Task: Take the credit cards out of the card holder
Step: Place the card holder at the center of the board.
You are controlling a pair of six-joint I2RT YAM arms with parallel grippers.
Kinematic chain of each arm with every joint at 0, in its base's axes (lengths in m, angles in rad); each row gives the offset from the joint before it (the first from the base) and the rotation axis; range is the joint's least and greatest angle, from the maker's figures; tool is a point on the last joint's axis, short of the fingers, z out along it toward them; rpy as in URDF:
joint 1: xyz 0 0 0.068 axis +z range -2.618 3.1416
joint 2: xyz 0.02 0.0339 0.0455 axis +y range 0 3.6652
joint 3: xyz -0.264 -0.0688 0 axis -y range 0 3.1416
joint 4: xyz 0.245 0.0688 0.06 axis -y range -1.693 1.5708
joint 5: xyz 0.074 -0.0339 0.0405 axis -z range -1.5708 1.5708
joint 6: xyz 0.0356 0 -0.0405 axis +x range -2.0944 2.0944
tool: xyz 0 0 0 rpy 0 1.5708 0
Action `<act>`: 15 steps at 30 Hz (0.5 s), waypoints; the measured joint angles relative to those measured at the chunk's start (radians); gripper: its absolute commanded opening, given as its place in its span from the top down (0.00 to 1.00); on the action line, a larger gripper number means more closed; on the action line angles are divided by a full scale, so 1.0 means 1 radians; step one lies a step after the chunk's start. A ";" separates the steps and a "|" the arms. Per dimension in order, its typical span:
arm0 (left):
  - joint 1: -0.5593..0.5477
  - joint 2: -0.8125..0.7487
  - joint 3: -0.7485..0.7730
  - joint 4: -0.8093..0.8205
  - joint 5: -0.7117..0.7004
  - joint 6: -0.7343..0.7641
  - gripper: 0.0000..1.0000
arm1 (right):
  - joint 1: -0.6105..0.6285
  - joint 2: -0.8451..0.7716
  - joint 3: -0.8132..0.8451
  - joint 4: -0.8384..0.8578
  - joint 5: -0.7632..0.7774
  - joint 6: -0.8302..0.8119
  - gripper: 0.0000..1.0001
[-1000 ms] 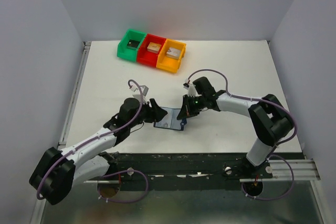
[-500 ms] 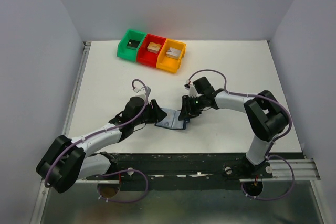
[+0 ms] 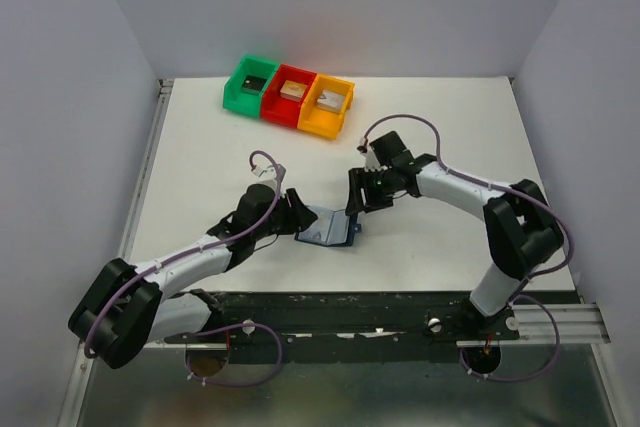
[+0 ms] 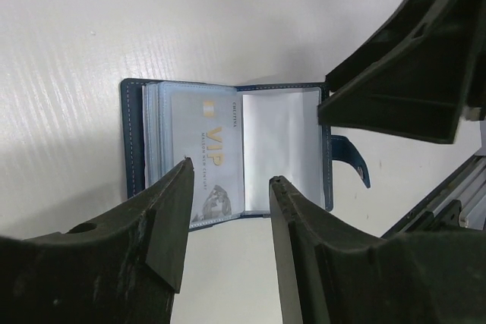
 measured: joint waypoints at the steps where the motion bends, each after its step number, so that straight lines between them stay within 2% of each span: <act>1: 0.000 -0.001 0.000 0.000 -0.001 0.000 0.44 | 0.000 -0.022 0.010 -0.022 0.016 -0.005 0.32; 3: 0.000 -0.003 0.000 0.000 -0.002 -0.002 0.45 | 0.000 -0.079 0.028 -0.052 0.043 -0.014 0.34; 8: 0.000 -0.010 0.001 -0.001 -0.009 -0.003 0.45 | 0.010 -0.266 0.041 -0.053 0.033 -0.013 0.56; 10: 0.000 -0.017 0.001 -0.004 -0.020 -0.006 0.46 | 0.037 -0.312 0.043 -0.023 0.001 -0.002 0.61; 15: 0.000 -0.057 0.001 -0.051 -0.082 -0.021 0.52 | 0.158 -0.262 0.068 0.071 -0.092 0.054 0.72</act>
